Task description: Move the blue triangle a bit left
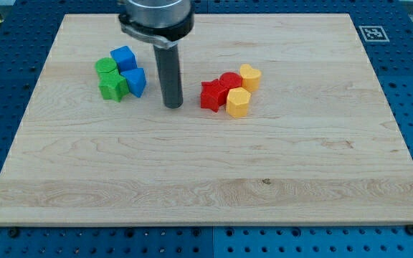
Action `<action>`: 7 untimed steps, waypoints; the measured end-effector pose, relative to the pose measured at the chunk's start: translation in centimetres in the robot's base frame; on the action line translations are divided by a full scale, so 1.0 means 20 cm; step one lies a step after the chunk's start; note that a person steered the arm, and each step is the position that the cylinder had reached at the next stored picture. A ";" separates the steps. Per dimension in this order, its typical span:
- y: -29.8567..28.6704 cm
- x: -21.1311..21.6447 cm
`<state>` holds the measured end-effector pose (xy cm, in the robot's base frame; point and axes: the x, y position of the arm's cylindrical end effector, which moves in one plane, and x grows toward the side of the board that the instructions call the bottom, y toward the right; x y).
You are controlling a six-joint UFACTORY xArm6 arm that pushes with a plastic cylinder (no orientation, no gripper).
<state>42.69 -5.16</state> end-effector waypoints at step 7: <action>0.12 0.35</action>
<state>49.63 -2.81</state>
